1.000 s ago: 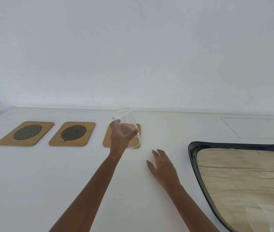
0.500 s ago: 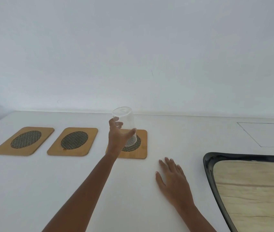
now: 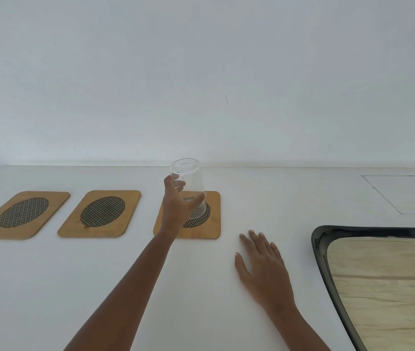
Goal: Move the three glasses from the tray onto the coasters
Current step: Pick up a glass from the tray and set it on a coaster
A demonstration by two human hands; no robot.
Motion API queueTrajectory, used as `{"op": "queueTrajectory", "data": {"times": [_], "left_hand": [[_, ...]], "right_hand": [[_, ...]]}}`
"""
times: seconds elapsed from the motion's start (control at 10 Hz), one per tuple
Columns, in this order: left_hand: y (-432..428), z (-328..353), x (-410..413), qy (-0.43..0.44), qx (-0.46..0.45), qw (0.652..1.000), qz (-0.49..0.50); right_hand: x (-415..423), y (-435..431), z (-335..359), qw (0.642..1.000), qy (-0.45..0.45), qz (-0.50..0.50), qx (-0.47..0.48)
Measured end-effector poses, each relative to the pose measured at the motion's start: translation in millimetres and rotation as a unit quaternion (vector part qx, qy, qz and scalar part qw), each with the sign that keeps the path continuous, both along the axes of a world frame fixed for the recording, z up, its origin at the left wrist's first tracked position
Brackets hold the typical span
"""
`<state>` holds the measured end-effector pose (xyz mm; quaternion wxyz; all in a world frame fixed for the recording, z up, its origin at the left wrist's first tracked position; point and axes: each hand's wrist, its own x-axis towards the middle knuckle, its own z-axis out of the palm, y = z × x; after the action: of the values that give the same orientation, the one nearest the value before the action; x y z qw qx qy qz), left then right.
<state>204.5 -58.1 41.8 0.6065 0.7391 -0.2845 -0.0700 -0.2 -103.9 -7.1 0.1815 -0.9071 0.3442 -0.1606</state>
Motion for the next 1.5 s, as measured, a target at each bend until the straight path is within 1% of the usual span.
{"op": "queueTrajectory", "data": {"times": [0.4,0.8,1.1,1.3,1.5], "left_hand": [[-1,-7,1,0.008,0.004,1.000,-0.001],[-3,-12,0,-0.020,0.016,1.000,0.012],[-3,-13,-3,-0.021,0.016,1.000,0.016],[-2,-14,-3,-0.013,0.017,1.000,0.012],[6,-17,-9,0.027,0.021,0.999,0.012]], "right_hand": [[0,0,1,1.000,-0.014,-0.003,0.005],[0,0,-1,1.000,-0.017,-0.006,-0.003],[1,0,-1,1.000,-0.020,-0.010,-0.007],[1,0,-1,1.000,-0.013,-0.008,-0.009],[1,0,0,1.000,-0.004,-0.003,-0.015]]}}
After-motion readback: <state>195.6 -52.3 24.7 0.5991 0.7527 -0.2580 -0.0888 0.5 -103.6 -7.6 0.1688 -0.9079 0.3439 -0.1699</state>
